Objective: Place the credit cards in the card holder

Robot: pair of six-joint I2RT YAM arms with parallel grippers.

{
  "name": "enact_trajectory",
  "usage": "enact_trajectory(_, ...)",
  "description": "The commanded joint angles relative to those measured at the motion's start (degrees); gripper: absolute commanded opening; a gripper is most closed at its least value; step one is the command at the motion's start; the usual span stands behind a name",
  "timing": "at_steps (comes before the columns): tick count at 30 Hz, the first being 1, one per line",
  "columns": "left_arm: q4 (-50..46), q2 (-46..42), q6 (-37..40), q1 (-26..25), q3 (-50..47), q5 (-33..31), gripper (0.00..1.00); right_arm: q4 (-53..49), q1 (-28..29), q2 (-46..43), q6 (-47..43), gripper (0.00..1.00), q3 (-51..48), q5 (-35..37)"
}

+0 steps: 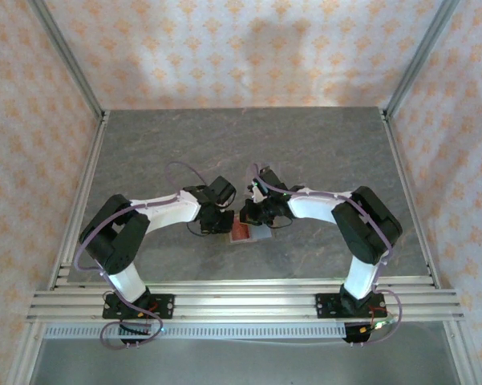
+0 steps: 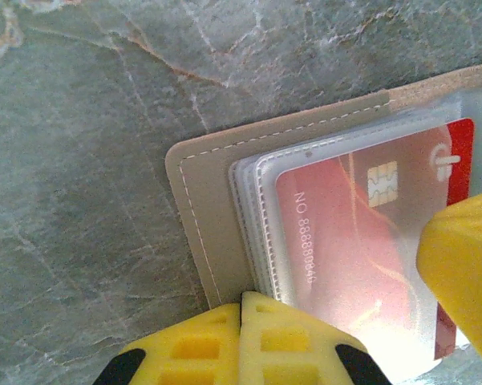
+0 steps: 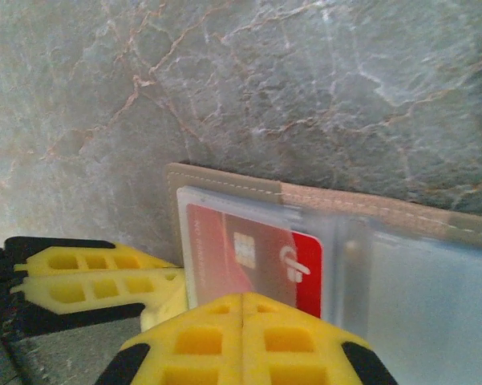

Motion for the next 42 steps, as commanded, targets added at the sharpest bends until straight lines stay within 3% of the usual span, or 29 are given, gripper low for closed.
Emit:
enact_trajectory(1,0.48,0.35,0.2,0.37,-1.87,-1.09,0.0,-5.07,0.03,-4.9,-1.97,0.05,0.46,5.88)
enact_trajectory(6,0.93,0.22,0.03,0.37,-2.67,-1.18,0.0,-16.22,-0.46,-5.95,-7.06,0.21,4.65,15.63)
enact_trajectory(16,1.05,0.32,-0.07,0.37,-2.89,-1.18,0.0,-22.66,-0.64,-0.3,-10.53,0.24,9.03,23.55)
enact_trajectory(23,1.05,0.62,-0.07,0.37,-2.71,-1.21,0.0,-22.8,-0.38,2.34,-11.12,0.27,9.01,24.97)
enact_trajectory(29,0.99,1.05,-0.07,0.44,-2.51,-1.17,0.0,-20.92,1.14,3.44,-10.18,0.25,6.51,25.91)
enact_trajectory(42,1.66,1.69,-0.07,0.45,-2.53,-0.78,0.0,-19.44,4.46,3.64,-7.12,0.06,3.4,29.01)
